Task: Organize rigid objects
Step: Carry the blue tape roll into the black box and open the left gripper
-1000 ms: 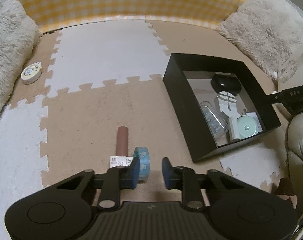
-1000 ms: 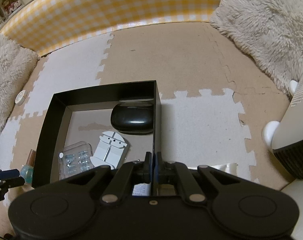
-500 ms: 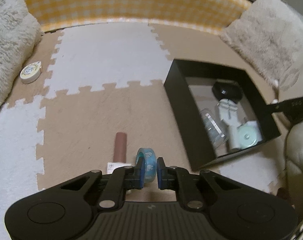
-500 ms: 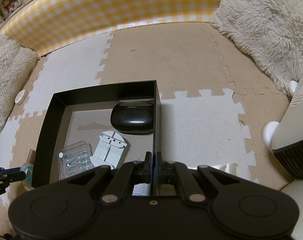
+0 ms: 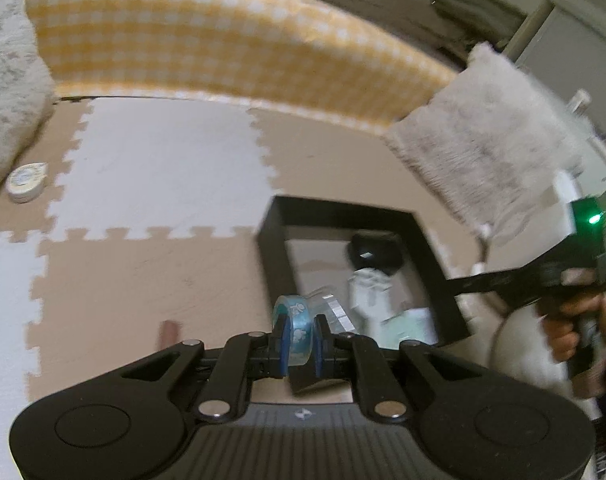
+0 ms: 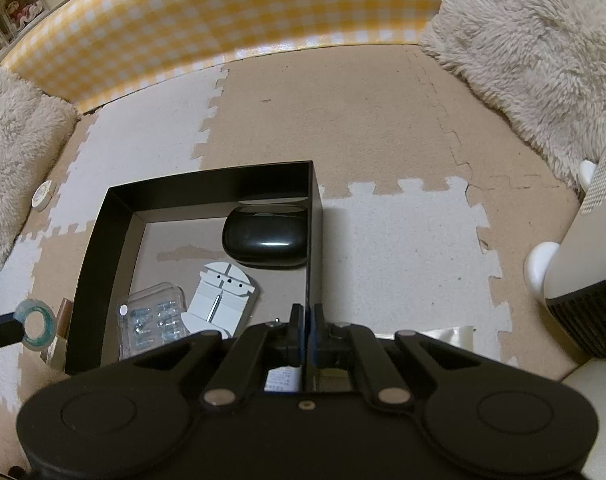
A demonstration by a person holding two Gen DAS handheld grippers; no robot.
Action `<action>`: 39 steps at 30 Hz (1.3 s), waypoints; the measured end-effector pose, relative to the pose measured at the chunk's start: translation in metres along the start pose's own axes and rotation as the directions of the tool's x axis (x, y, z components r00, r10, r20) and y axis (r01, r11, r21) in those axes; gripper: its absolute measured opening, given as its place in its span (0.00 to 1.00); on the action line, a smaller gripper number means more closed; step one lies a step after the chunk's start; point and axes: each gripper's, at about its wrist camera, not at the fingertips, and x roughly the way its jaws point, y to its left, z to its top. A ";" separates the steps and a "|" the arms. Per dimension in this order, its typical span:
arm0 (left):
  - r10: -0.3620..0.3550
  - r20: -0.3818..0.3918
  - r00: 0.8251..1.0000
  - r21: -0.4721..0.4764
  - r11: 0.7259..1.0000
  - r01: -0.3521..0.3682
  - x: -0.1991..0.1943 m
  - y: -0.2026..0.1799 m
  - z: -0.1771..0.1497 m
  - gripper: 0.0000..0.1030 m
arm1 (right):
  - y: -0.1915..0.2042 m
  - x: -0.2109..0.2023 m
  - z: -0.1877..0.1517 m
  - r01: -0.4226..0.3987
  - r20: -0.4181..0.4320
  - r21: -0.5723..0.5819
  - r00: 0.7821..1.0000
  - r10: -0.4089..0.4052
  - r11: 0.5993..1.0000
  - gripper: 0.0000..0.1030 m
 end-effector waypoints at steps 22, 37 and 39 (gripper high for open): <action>-0.248 -0.031 0.968 -0.022 0.969 0.247 0.096 -0.080 0.022 0.12 | 0.002 0.000 0.000 0.007 0.001 -0.008 1.000 -0.007 1.000 0.03; -0.294 -0.046 0.955 -0.231 0.933 0.276 0.162 -0.082 0.005 0.12 | 0.001 0.000 -0.001 -0.001 0.001 -0.002 1.000 0.001 1.000 0.03; -0.270 -0.055 0.961 -0.216 0.943 0.253 0.163 -0.083 0.005 0.15 | 0.000 0.000 -0.001 -0.002 0.001 -0.002 1.000 0.002 1.000 0.03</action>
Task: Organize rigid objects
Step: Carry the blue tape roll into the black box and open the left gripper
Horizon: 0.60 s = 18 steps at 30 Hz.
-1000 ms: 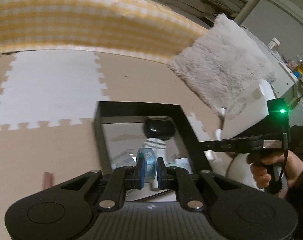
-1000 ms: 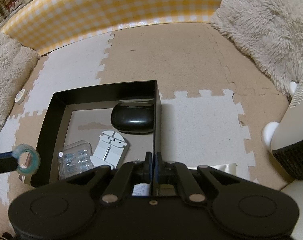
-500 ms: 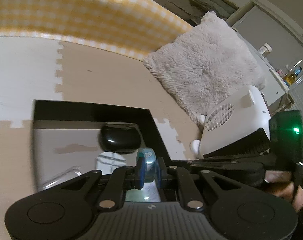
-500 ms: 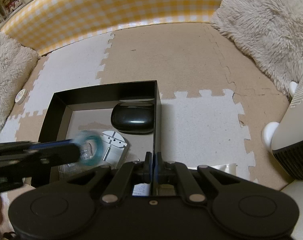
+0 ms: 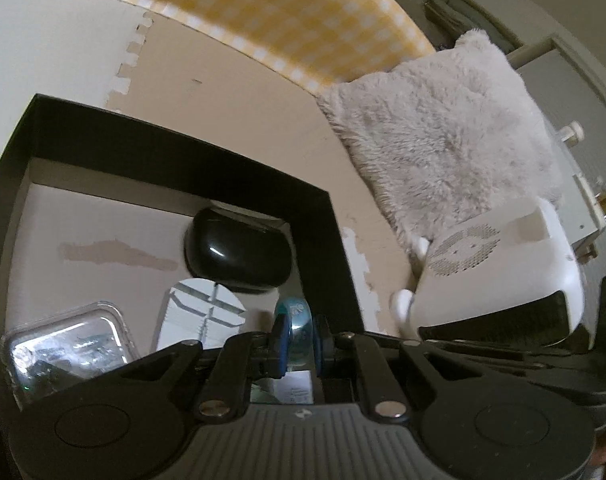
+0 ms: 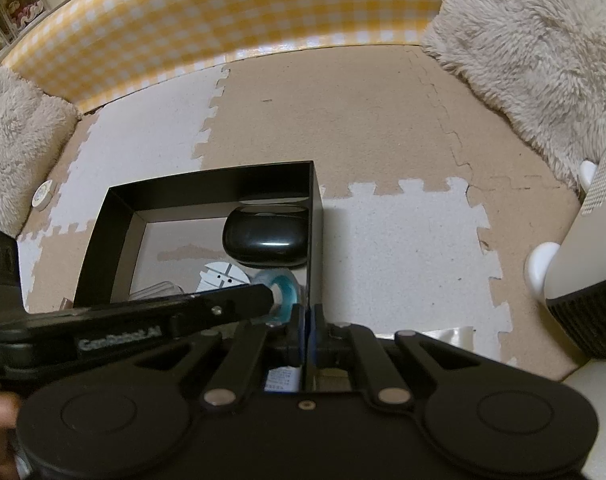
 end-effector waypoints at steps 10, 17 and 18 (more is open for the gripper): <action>0.084 0.000 0.996 0.065 0.994 -0.084 -0.016 -0.004 0.004 0.40 | 0.001 0.000 0.000 -0.001 0.000 0.001 1.000 0.001 1.000 0.03; 0.137 -0.004 0.991 0.144 0.980 -0.135 -0.033 -0.010 0.004 0.59 | 0.000 0.000 -0.001 -0.004 0.000 0.004 1.000 0.004 1.000 0.04; 0.150 -0.003 0.989 0.165 0.975 -0.148 -0.036 -0.012 0.003 0.62 | 0.000 0.000 -0.001 -0.005 0.000 0.005 1.000 0.005 1.000 0.04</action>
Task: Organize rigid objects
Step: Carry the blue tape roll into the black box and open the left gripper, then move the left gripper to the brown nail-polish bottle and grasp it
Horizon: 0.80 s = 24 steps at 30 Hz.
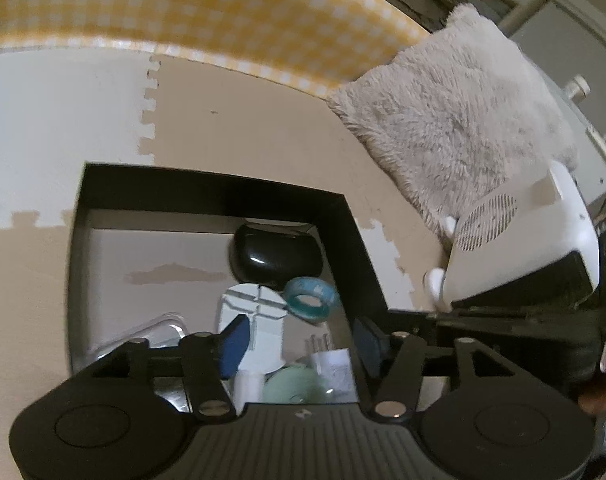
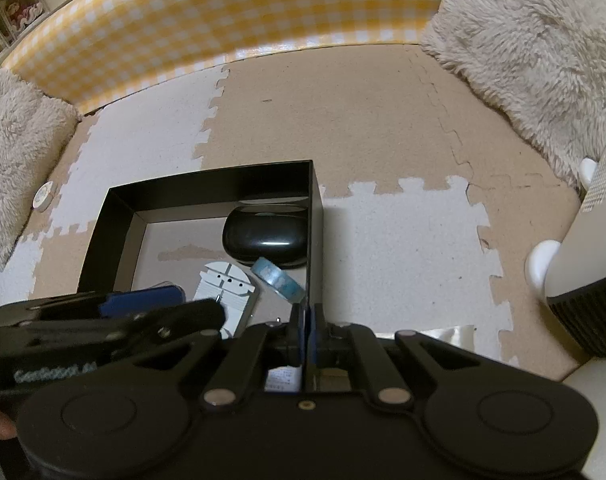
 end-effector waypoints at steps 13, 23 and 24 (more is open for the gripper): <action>0.040 0.010 0.999 0.160 0.986 -0.041 -0.040 -0.014 -0.008 1.00 | -0.001 0.000 0.000 -0.001 0.000 0.001 1.000 0.001 1.000 0.04; 0.054 0.016 0.998 0.206 0.977 -0.056 -0.060 -0.020 -0.012 1.00 | -0.001 0.000 0.000 -0.001 0.000 0.001 1.000 0.001 1.000 0.04; 0.058 0.019 0.998 0.211 0.976 -0.061 -0.061 -0.021 -0.013 1.00 | 0.000 0.000 0.000 -0.001 0.000 0.001 1.000 0.001 1.000 0.04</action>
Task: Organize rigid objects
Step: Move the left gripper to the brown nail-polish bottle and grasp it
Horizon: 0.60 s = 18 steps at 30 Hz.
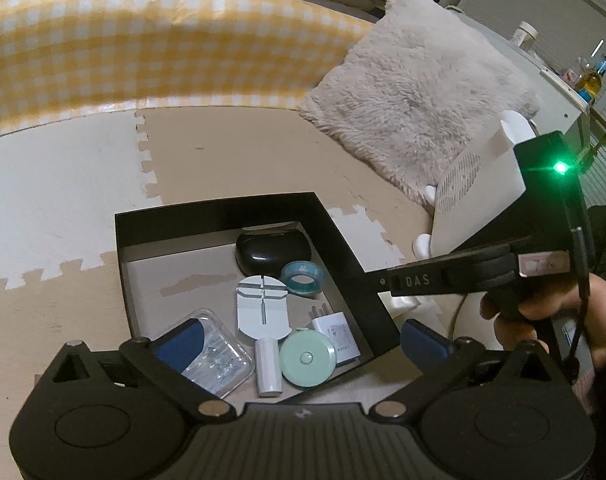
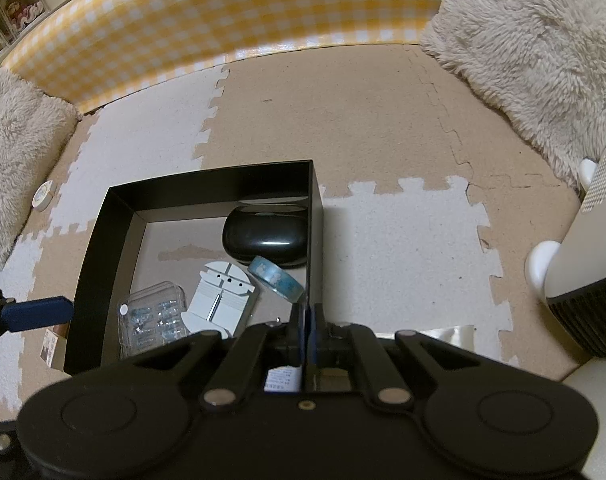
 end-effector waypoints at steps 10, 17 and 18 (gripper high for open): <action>0.031 0.040 0.999 0.044 0.998 -0.033 -0.024 0.005 -0.004 1.00 | -0.001 0.000 0.000 0.001 -0.001 -0.003 1.000 -0.001 1.000 0.04; 0.077 0.075 0.994 0.056 0.995 -0.081 -0.050 0.027 -0.002 1.00 | -0.001 0.000 0.000 0.001 -0.001 -0.003 1.000 -0.001 1.000 0.04; 0.084 0.080 0.993 0.050 0.995 -0.089 -0.055 0.032 -0.002 1.00 | -0.001 0.000 0.000 0.002 0.000 -0.004 1.000 -0.002 1.000 0.04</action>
